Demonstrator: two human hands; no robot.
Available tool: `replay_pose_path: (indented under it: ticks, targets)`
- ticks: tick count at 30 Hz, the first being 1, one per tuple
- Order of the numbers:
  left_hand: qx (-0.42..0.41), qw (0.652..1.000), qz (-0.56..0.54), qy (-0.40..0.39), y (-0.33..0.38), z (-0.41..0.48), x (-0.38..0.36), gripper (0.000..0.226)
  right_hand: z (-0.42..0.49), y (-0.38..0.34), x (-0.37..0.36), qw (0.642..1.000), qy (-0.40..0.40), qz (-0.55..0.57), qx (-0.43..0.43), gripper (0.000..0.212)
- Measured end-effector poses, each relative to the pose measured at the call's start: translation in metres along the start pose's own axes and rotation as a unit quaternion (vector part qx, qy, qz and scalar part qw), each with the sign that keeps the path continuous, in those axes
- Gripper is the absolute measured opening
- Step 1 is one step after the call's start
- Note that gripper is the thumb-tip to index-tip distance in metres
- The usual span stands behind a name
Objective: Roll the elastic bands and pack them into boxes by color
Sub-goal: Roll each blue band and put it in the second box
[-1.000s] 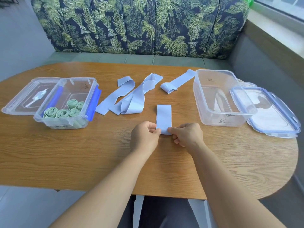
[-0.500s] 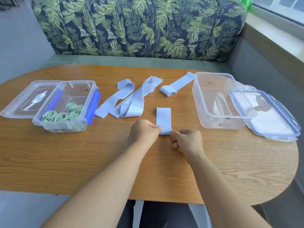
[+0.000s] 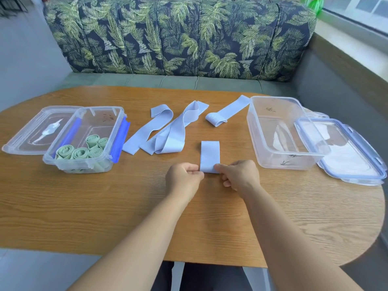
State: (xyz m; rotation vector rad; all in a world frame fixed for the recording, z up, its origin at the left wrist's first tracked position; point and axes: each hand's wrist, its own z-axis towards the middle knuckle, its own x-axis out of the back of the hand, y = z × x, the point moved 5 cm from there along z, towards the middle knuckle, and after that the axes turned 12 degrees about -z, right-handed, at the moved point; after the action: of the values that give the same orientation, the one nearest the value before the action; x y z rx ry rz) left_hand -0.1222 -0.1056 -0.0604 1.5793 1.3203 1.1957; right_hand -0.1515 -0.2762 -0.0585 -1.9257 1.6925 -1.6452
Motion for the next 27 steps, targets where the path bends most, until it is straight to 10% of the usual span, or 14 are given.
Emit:
replay_pose_path:
  ticks: [27]
  targets:
    - [-0.024, 0.997, 0.066, 0.010, -0.005, -0.034, 0.005, 0.012, -0.041, 0.035, -0.011, 0.997, 0.000, 0.072, 0.018, 0.022]
